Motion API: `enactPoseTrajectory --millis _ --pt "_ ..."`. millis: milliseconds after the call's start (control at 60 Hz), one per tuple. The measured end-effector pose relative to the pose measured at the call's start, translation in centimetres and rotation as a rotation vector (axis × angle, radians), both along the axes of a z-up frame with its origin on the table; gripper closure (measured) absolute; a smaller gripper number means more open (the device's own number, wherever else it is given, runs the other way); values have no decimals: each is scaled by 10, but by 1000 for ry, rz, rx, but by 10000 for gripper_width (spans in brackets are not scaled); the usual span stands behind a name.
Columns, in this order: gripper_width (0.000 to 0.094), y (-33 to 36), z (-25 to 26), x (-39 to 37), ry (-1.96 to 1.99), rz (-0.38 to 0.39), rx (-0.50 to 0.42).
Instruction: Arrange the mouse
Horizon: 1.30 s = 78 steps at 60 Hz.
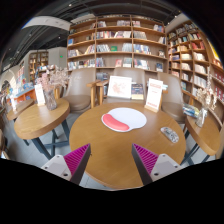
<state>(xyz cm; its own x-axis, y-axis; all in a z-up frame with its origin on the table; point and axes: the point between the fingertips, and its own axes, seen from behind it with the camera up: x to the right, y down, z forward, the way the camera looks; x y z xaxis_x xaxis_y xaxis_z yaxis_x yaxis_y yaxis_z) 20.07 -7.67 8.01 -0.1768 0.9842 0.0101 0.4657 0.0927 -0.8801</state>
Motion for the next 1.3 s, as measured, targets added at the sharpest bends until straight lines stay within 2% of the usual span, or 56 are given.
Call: enactPoseTrajectory --millis 67,133,183,217,333,533,867,1300 --pt "85 8 -4 -3 -13 -8 -29" --pt "90 42 -15 -13 -35 -49 -33" --pt "86 44 -14 -11 -41 -93 -15" --pt "82 92 -25 -27 -39 -108 -3" --pt "81 154 -37 -41 -50 -202 35" --pt "80 238 -51 -68 -37 -291 89" --pt "88 267 -86 -108 -120 -300 36" --pt "86 288 -94 -181 -178 -311 81"
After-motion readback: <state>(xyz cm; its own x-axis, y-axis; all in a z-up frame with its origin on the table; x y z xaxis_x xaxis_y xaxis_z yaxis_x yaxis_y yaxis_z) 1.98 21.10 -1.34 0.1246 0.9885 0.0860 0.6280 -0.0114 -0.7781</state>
